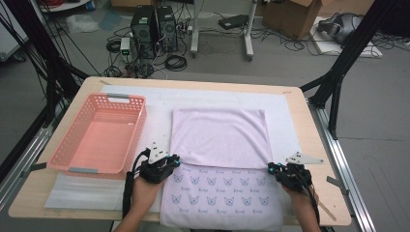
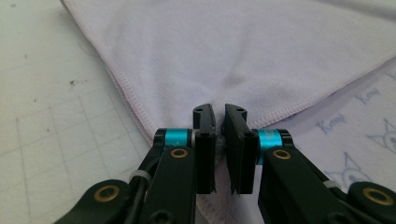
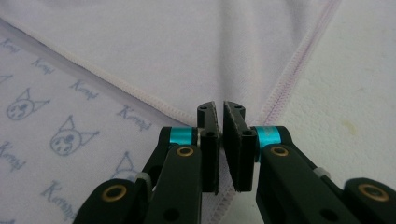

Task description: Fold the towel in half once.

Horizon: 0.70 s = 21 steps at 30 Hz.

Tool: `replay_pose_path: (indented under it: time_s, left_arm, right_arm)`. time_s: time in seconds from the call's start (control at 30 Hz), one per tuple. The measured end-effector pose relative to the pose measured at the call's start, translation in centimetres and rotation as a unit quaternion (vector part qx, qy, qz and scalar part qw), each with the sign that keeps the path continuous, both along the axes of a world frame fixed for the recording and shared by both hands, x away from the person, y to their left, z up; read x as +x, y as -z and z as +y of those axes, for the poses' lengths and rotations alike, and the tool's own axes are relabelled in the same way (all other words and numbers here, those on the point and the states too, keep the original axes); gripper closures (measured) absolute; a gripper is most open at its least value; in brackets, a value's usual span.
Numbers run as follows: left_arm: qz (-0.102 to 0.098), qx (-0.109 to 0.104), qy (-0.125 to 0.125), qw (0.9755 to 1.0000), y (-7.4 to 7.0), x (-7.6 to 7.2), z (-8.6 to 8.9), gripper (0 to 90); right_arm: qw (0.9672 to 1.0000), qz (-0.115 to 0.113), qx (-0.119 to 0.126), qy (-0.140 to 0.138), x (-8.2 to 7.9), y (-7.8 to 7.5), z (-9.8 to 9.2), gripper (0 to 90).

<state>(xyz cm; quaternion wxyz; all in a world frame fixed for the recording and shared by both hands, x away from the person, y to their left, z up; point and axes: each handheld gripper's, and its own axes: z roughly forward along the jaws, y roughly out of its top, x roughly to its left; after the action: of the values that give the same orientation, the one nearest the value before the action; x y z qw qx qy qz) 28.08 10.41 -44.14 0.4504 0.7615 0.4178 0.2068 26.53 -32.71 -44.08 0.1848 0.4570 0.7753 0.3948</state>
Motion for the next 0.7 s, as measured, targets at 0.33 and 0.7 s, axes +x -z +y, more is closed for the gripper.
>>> replay_pose_path:
  time_s: [0.33, 0.7]
  left_arm:
    - [-0.001, -0.009, 0.008, 0.9999, -0.3, -0.3, 0.2, 85.5]
    - [-0.004, -0.032, 0.02, 0.9993, -1.6, -2.2, 0.9, 86.0]
  right_arm:
    - [1.0, -0.006, -0.001, -0.003, 0.0, -0.1, 0.2, 85.1]
    - [0.9997, -0.017, 0.014, -0.006, -1.3, -1.2, -0.3, 86.2]
